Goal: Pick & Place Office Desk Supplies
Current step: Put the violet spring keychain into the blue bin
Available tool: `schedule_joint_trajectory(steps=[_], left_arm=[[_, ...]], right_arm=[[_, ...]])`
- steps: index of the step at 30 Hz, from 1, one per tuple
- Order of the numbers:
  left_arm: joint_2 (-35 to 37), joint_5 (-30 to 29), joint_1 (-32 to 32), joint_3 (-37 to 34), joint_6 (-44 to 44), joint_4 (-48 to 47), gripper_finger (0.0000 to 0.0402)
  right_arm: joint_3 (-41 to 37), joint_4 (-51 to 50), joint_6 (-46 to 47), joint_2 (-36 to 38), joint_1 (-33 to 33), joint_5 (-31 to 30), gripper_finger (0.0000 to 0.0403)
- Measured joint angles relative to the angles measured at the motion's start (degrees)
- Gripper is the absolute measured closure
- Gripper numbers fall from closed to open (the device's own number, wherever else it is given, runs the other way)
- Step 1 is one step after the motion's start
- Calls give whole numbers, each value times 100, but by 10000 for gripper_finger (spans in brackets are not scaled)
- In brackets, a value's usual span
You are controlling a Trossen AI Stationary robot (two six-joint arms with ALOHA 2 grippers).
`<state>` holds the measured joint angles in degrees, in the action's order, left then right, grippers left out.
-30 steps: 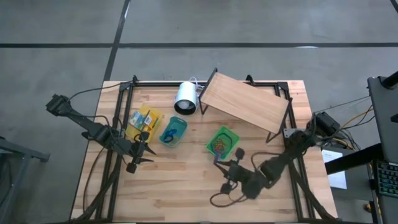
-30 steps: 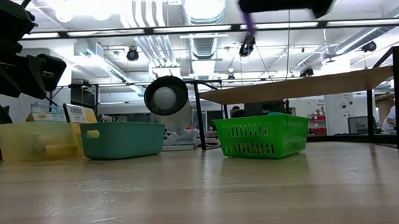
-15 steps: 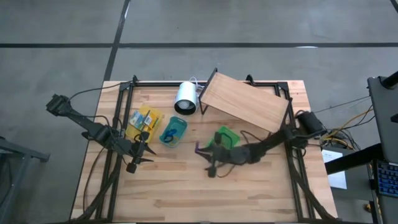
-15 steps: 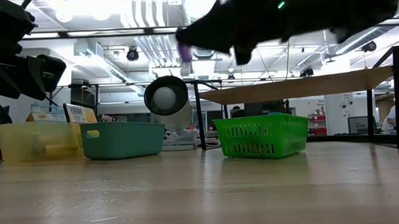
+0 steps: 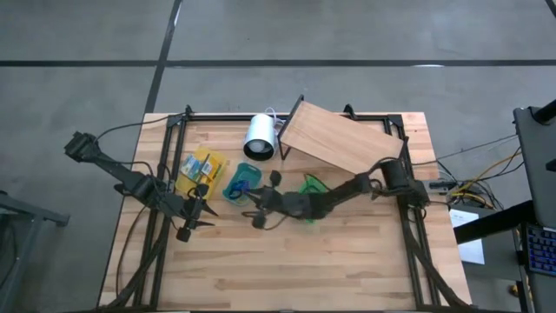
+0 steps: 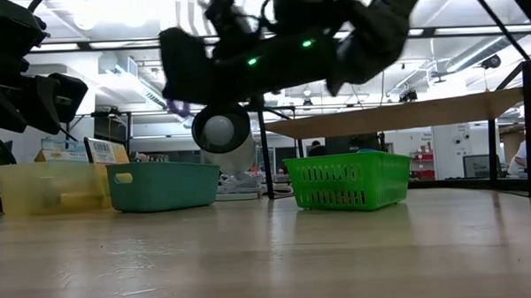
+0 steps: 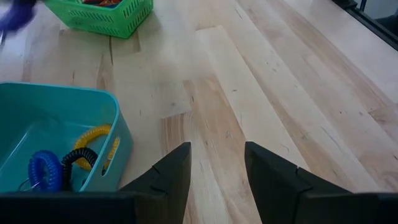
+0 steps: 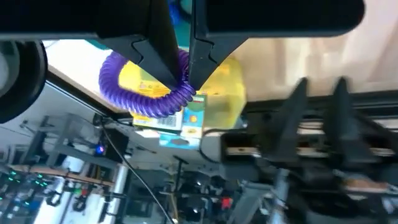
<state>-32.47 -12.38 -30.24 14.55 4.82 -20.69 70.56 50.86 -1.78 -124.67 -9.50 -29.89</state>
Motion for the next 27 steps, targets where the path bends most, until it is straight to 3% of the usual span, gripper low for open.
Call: schedule_joint_trajectory(steps=[8,17,27], left_arm=[[0,0,-2,2,-2,-27,249],[0,-1,-2,2,-1,-33,249],[0,0,-2,2,-2,-31,249]], right_arm=[[943,-1341,439,-535,254,46,380],[1288,-2678,1171,-633,313,44,380],[1332,-2958,1403,-616,315,42,380]])
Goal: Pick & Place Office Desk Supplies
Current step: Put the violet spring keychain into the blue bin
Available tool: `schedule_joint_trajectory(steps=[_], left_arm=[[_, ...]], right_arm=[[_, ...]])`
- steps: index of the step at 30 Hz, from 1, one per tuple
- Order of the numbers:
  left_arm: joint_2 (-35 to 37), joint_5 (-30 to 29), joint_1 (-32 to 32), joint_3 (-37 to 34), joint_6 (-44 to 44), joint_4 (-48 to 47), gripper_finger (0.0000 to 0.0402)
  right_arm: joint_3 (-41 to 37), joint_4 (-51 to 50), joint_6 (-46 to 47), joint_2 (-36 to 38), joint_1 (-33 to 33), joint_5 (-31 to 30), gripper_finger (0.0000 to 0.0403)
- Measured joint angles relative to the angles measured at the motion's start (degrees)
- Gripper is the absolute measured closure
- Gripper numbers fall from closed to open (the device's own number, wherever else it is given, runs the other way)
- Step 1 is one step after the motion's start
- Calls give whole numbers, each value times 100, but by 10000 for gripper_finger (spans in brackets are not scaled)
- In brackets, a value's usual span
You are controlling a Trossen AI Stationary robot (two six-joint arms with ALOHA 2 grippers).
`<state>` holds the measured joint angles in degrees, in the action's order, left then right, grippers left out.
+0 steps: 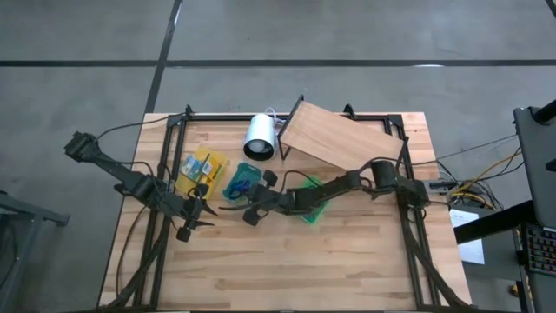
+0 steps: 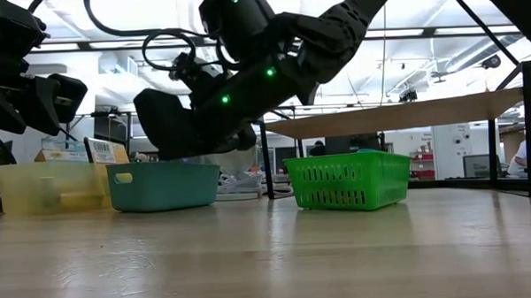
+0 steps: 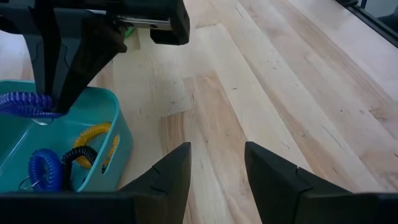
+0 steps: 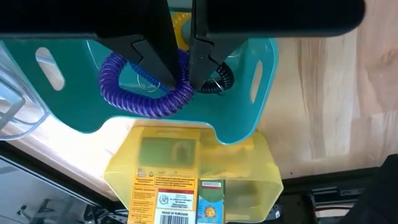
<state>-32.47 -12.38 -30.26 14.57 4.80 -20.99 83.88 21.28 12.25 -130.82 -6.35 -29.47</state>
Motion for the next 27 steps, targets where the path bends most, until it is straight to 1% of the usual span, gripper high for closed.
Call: schedule_joint_trajectory(steps=[5,11,18,27], left_arm=[[0,0,1,0,2,0,249],[0,0,0,0,0,0,249],[0,0,0,0,1,0,249],[0,-1,1,0,2,0,249]], right_arm=[[0,2,149,2,7,2,371],[0,37,143,4,11,196,327],[0,39,136,7,15,212,282],[0,39,213,9,15,237,255]])
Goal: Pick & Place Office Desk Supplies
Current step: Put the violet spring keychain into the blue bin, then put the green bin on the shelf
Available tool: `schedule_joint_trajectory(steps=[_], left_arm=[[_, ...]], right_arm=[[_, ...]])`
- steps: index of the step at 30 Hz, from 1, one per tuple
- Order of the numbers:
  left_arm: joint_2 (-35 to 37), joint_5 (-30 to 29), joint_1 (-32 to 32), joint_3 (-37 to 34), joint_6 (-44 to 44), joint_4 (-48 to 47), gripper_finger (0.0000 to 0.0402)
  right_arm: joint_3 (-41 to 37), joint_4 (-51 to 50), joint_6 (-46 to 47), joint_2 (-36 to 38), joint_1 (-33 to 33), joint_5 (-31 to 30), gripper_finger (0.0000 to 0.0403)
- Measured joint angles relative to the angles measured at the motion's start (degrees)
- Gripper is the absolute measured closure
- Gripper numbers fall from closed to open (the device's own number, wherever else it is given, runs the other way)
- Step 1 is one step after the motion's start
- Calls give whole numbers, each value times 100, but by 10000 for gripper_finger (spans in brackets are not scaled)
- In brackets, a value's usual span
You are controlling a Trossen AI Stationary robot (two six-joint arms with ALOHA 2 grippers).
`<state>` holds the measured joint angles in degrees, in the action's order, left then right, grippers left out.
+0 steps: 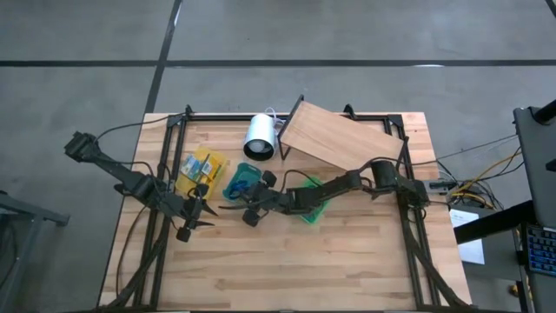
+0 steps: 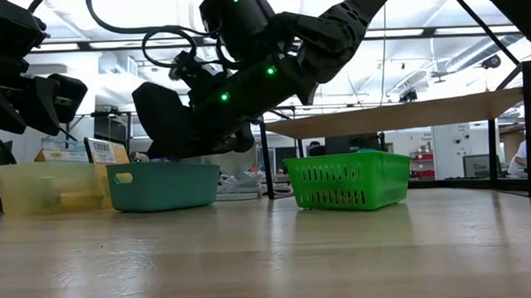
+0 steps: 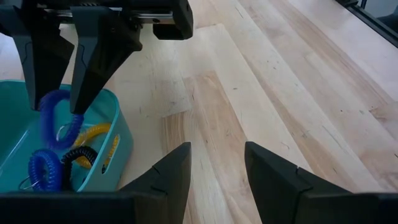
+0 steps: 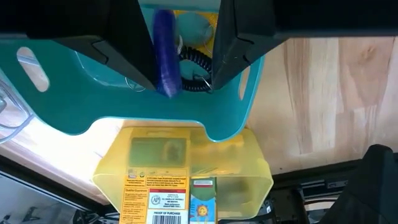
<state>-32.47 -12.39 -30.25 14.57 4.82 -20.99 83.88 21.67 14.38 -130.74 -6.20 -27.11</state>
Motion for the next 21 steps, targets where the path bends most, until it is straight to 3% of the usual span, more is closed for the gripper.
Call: schedule_joint_trajectory(steps=[11,16,21], left_arm=[[0,1,0,0,-1,0,249],[0,1,-1,0,-1,1,249],[0,1,-1,0,0,2,249]], right_arm=[[0,0,-1,2,0,-13,248],[0,-7,-269,72,0,-573,248],[4,-10,-377,214,20,-694,248]])
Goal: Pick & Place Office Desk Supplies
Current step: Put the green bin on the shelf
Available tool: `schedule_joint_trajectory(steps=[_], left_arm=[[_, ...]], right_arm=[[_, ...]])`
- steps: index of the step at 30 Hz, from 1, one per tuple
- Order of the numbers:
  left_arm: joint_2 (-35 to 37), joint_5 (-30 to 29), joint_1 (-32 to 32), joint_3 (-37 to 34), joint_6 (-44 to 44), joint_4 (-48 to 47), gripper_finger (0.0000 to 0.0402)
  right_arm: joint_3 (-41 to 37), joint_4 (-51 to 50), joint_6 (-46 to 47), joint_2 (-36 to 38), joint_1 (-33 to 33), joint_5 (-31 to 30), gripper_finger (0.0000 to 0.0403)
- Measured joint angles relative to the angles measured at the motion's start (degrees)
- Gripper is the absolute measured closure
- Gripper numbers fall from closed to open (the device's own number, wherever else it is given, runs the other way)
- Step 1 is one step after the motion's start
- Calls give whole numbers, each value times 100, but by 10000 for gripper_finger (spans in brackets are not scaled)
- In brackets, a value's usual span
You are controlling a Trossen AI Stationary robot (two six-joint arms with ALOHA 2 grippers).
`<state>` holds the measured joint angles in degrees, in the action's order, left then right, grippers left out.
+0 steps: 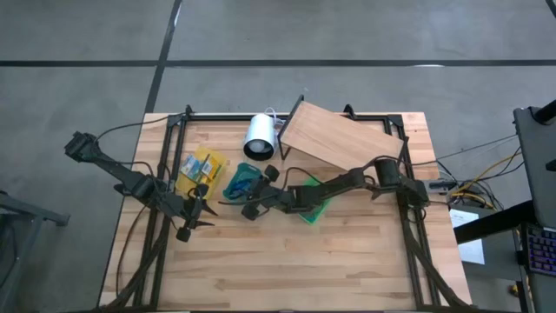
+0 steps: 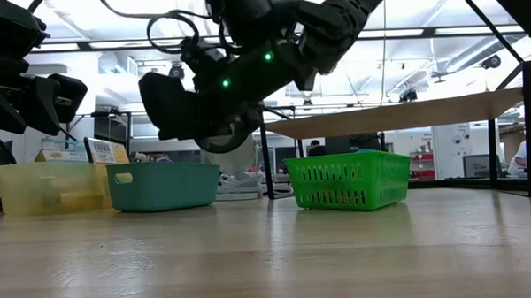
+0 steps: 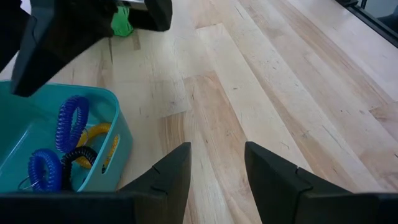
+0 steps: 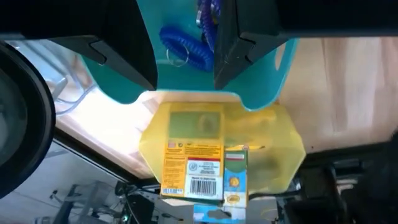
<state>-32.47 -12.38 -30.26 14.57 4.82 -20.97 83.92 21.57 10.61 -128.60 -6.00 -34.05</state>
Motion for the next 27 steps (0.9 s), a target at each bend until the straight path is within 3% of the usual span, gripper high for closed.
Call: schedule_joint_trajectory(steps=[11,27], left_arm=[[0,0,1,0,-2,2,249],[0,0,0,0,-1,-8,249]], right_arm=[[-2,-32,-457,263,-140,-45,250],[-108,-29,-1239,1200,-1099,-424,289]])
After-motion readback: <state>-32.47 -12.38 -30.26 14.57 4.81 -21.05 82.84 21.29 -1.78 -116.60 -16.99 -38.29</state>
